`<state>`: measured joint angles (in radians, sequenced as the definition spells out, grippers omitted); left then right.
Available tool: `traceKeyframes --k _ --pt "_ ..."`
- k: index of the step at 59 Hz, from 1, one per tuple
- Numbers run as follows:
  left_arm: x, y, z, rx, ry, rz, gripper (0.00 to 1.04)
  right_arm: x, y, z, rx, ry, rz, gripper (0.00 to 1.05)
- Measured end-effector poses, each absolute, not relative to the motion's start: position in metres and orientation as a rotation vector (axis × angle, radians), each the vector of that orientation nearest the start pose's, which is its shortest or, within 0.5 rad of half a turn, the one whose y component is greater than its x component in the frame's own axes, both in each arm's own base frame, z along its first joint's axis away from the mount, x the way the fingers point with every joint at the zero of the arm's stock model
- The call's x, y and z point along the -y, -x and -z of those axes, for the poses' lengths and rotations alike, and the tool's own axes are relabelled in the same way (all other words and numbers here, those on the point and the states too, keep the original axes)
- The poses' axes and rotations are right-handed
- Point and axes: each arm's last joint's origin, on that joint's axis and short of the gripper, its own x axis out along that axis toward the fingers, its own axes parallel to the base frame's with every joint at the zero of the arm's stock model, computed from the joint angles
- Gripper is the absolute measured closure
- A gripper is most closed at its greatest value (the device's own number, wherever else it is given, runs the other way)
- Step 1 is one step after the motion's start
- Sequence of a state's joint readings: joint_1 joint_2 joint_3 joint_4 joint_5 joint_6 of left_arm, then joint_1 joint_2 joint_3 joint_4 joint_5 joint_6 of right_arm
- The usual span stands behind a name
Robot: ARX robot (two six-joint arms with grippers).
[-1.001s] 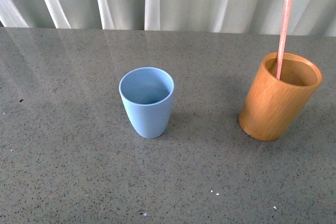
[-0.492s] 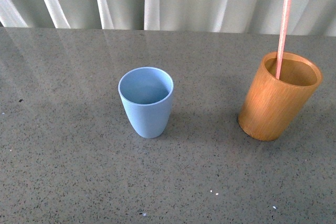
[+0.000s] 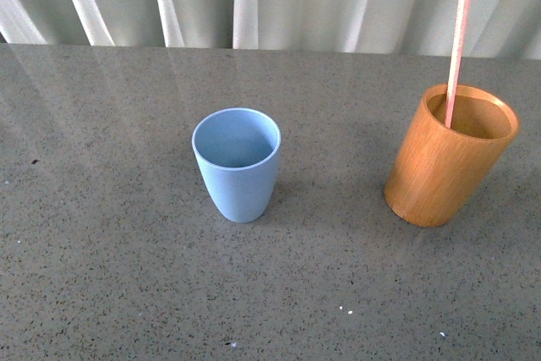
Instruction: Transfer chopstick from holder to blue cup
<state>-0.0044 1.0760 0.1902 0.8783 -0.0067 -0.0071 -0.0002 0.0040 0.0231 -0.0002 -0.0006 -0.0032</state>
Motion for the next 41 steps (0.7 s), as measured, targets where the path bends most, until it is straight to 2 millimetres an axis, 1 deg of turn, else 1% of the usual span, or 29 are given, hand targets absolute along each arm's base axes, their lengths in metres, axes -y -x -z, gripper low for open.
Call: traceKeyframes --k 11,22,33,41 --pt "0.0 -0.174 -0.177 -0.012 0.007 0.001 1.01 0.0 -0.096 -0.171 0.019 0.003 0.0 0.1" --pt "0.0 -0.16 -0.174 -0.01 0.006 0.001 1.01 0.0 -0.096 -0.171 0.019 0.003 0.0 0.1" --pt "0.0 -0.148 -0.162 -0.018 0.005 0.001 1.01 0.0 -0.097 -0.171 0.019 0.003 0.0 0.1" --pt "0.0 -0.142 -0.166 0.0 0.005 0.001 1.01 0.0 -0.097 -0.171 0.019 0.003 0.0 0.1"
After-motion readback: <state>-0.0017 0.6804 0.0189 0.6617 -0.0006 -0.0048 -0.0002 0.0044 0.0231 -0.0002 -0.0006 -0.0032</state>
